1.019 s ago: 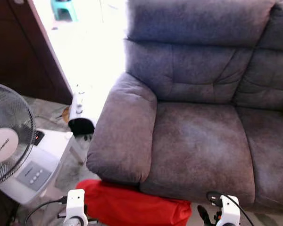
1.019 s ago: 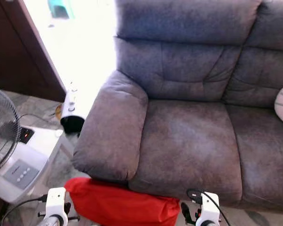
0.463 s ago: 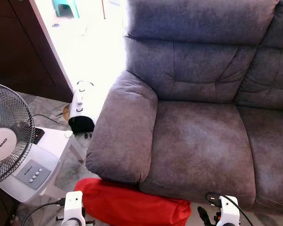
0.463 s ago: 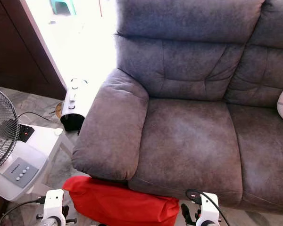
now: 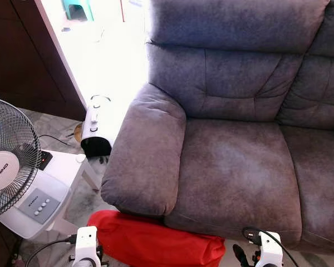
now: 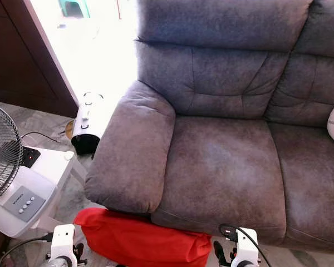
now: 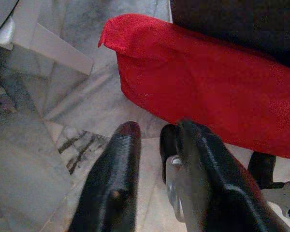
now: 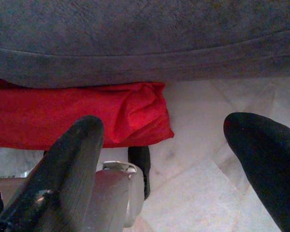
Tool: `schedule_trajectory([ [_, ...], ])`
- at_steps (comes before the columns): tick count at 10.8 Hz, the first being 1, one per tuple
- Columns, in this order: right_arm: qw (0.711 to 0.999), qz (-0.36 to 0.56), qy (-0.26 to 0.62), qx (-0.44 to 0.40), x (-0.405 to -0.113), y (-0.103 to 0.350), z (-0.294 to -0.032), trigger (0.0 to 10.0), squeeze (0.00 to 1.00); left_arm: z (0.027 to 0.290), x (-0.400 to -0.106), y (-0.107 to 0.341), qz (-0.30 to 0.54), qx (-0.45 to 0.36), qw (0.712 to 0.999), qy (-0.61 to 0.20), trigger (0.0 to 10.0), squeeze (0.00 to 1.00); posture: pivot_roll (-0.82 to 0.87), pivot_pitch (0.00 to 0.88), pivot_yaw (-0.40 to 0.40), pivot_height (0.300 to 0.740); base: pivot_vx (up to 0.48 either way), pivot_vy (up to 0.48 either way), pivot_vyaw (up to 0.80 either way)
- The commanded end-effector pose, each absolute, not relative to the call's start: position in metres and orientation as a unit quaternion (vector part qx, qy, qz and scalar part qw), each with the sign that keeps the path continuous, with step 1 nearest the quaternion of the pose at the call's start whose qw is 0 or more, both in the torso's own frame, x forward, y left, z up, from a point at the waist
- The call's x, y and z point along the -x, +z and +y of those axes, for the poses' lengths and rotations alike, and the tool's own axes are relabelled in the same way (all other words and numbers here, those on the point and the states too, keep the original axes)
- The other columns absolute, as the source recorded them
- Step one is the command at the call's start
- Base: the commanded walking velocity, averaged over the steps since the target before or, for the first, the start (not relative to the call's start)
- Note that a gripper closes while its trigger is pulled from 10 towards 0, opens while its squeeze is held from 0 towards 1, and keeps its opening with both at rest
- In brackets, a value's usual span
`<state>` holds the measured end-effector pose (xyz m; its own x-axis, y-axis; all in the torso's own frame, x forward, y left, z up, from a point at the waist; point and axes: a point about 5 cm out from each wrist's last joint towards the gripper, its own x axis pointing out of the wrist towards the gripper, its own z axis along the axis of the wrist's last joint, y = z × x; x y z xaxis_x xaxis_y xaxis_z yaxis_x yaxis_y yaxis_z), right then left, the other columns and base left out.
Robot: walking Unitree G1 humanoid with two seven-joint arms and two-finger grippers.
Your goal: Move the pillow to the sofa from floor
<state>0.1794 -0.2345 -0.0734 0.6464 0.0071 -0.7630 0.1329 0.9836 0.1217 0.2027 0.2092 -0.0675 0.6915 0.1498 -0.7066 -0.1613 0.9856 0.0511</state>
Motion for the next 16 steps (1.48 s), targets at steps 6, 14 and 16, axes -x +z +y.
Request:
schedule_trajectory([
  [6,0.896,0.433,-0.036,-0.089,-0.1696,-0.0781,-0.2349,10.0,1.00,0.2098,-0.1888,-0.0755,0.409,0.016,0.908,0.086,10.0,1.00,0.06,0.144,-0.002,0.740,0.000,0.000,0.00],
  [14,0.896,0.432,-0.036,-0.096,-0.1697,-0.0780,-0.2348,10.0,1.00,0.2090,-0.1872,-0.0764,0.409,0.019,0.908,0.084,10.0,1.00,0.07,0.173,-0.010,0.740,0.000,0.000,0.00],
  [16,0.896,0.432,-0.036,-0.095,-0.1700,-0.0778,-0.2350,10.0,1.00,0.2091,-0.1877,-0.0761,0.408,0.019,0.909,0.086,10.0,1.00,0.07,0.176,-0.010,0.740,0.000,0.000,0.00],
])
